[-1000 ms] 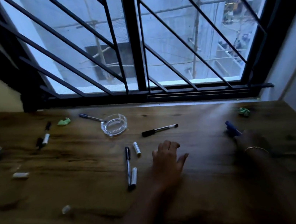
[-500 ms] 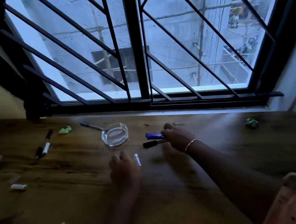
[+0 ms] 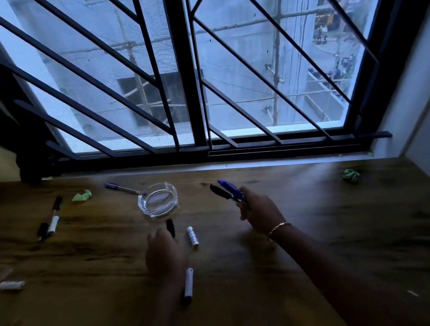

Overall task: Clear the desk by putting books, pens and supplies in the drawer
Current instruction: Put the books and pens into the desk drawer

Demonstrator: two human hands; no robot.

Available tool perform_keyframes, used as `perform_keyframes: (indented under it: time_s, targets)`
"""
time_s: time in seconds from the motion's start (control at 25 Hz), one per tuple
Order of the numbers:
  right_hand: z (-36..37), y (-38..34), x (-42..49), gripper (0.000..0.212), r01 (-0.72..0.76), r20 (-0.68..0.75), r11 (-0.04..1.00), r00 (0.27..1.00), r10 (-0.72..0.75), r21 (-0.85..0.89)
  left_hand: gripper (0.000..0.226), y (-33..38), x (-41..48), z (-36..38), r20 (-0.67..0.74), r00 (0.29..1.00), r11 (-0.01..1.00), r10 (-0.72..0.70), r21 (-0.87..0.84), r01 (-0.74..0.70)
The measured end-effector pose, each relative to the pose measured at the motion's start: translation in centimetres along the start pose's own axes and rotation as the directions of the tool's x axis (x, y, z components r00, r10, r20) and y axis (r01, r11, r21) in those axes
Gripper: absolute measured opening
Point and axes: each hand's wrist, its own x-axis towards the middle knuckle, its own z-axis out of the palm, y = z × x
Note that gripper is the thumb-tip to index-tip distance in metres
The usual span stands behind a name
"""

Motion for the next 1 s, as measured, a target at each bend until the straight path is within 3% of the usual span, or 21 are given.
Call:
perform_keyframes:
  time_s: [0.08, 0.2, 0.32, 0.52, 0.68, 0.84, 0.92, 1.0]
  targets:
    - [-0.4, -0.5, -1.9, 0.025, 0.002, 0.006, 0.874, 1.0, -0.005, 0.486, 0.024, 1.6, -1.1, -0.9, -0.067, 0.989, 0.933, 0.133, -0.328, -0.148]
    - [-0.5, -0.5, -4.5, 0.017, 0.041, 0.001, 0.61, 0.998, -0.068, 0.791, 0.023, 4.7, -3.9, -1.7, 0.009, 0.969, 0.767, 0.248, -0.612, -0.191]
    - [0.2, 0.2, -6.3, 0.016, 0.043, 0.001, 0.571, 0.997, -0.078, 0.82, 0.022, 5.7, -6.0, -0.5, 0.033, 0.939, 0.716, 0.342, -0.657, -0.237]
    - [1.1, 0.8, -8.5, 0.025, -0.026, 0.004, 0.592, 0.999, 0.038, 0.806, 0.023, 4.6, -7.1, 1.2, 0.088, 0.939, 0.737, 0.333, -0.646, -0.201]
    - [1.2, -0.2, -9.6, 0.024, -0.04, 0.013, 0.632, 0.999, 0.047, 0.774, 0.024, 4.7, -7.4, 1.2, 0.111, 0.935, 0.656, 0.336, -0.741, -0.147]
    - [1.8, -0.8, -11.1, 0.027, -0.116, 0.074, 0.574, 0.993, 0.097, 0.81, 0.021, 3.9, -8.3, 1.5, 0.17, 0.932, 0.661, 0.32, -0.744, -0.091]
    - [1.4, -1.0, -11.9, 0.025, -0.174, 0.101, 0.598, 0.983, 0.155, 0.782, 0.017, 3.4, -8.9, 1.5, 0.178, 0.912, 0.685, 0.37, -0.715, -0.138]
    - [0.4, -0.9, -12.9, 0.028, -0.177, 0.062, 0.77, 0.982, 0.176, 0.613, 0.012, 2.9, -9.1, 1.5, 0.152, 0.924, 0.695, 0.352, -0.703, -0.149]
